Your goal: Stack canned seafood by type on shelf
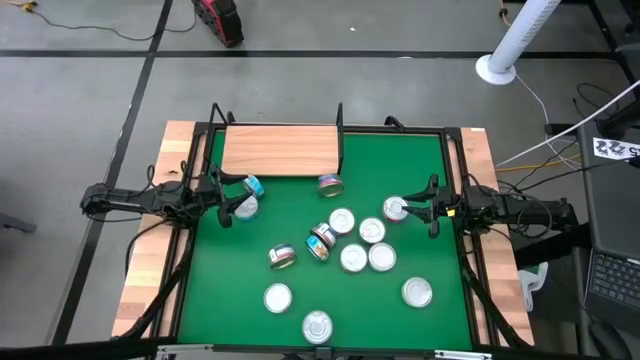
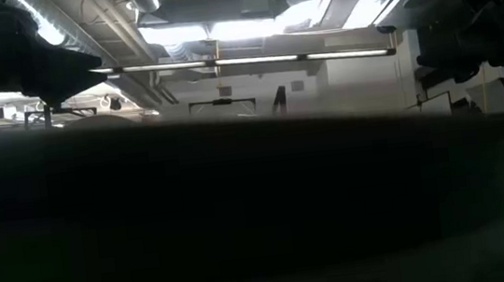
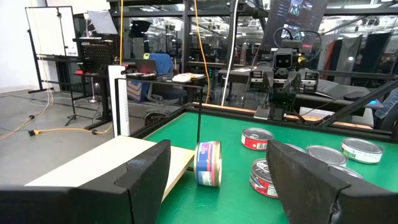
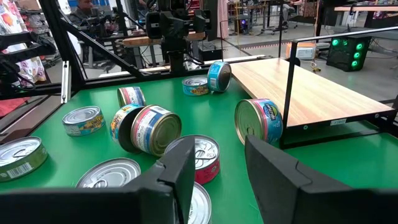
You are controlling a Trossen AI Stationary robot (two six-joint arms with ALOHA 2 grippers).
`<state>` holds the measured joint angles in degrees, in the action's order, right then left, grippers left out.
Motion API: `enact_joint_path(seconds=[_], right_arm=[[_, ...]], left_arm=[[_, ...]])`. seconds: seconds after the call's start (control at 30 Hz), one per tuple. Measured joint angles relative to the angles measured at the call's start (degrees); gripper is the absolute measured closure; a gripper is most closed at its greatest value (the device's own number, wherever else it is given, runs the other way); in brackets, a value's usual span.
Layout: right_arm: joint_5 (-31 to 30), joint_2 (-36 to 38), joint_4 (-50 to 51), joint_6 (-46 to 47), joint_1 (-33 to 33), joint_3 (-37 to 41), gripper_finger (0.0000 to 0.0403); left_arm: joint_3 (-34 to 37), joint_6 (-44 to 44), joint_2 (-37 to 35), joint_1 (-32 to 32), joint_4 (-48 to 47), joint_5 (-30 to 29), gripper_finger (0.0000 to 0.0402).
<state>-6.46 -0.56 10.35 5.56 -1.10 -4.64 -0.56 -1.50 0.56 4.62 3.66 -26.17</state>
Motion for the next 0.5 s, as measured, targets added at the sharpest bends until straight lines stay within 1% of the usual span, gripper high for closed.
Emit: enact_joint_path(seconds=[0.4,0.5], right_arm=[[-0.04,-0.02,-0.33,0.11,0.00,0.04,0.0262],[-1.05,-0.02,-0.86,0.81,0.00,0.10,0.0262]], left_arm=[[0.00,0.08,-0.01,-0.01,0.00,-0.02,0.0141],[0.01,0.07,-0.01,-0.02,-0.02,-0.02,0.0141]])
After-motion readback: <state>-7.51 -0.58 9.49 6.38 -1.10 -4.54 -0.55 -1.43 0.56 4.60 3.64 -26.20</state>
